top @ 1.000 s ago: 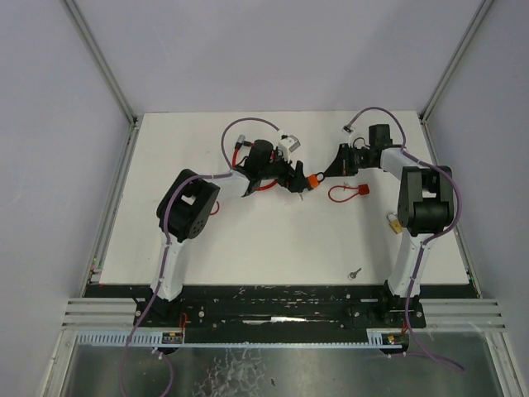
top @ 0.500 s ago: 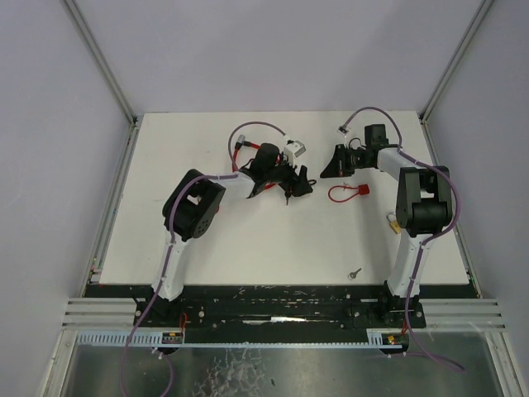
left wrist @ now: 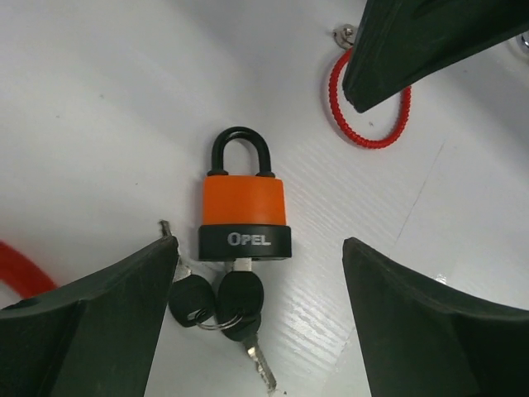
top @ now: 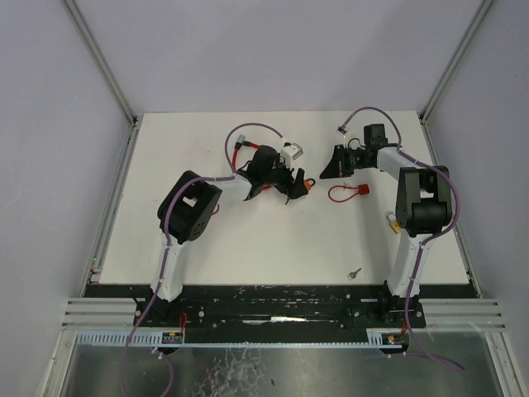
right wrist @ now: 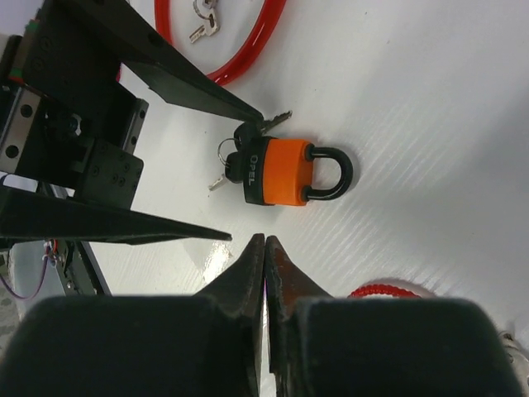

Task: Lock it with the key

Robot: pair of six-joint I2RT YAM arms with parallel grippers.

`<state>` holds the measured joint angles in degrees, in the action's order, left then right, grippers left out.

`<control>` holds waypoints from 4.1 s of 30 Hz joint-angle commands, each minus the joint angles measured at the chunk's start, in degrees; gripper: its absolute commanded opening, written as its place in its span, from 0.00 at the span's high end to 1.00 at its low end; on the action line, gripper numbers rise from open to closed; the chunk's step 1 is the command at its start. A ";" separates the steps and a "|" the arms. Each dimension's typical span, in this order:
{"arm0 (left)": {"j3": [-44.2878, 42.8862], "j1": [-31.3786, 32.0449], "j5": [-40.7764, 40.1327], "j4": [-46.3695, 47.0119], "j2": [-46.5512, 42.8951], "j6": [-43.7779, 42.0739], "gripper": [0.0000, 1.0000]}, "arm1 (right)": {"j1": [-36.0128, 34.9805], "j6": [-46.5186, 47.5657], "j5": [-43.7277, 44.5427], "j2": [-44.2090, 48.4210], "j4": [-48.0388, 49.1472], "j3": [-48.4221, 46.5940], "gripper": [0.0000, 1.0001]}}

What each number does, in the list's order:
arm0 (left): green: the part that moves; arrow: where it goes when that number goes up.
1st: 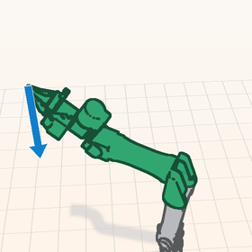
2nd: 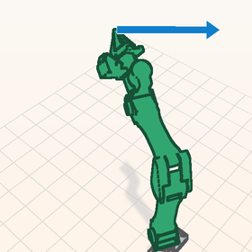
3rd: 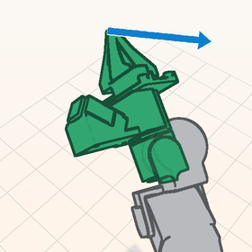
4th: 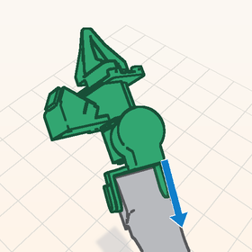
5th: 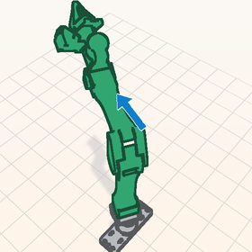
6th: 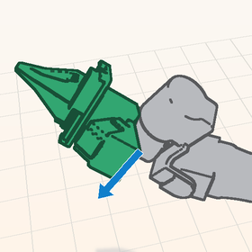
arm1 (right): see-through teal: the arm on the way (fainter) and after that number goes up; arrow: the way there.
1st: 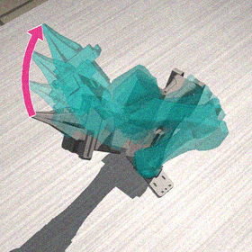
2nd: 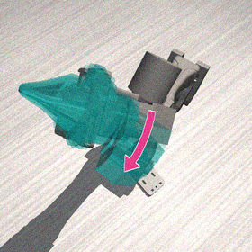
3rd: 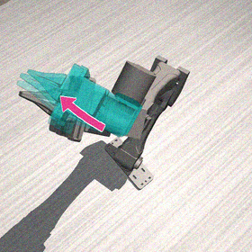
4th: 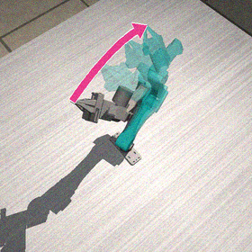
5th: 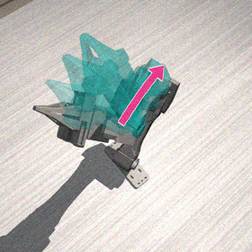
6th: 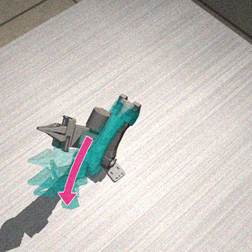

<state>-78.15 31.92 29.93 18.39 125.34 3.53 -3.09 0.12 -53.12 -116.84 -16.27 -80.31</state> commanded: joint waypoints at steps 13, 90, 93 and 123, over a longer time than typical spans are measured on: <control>-11.48 5.55 -20.52 -21.25 0.18 -14.82 0.16 | 1.19 3.01 -2.14 5.16 -2.98 -3.19 0.79; 35.89 14.19 -12.41 50.66 -23.43 -31.40 1.00 | -3.14 -5.38 -7.65 34.66 16.66 27.44 0.47; 35.40 14.71 -12.55 49.79 -23.17 -32.17 1.00 | -3.28 -6.41 -7.87 34.32 17.11 27.39 0.52; 37.64 14.14 -8.65 49.20 -26.50 -28.94 0.22 | -1.72 4.41 -11.99 35.26 8.37 22.89 1.00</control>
<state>-41.45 47.16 16.97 63.37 102.30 -28.73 -6.48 -1.17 -60.99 -83.64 -6.07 -54.00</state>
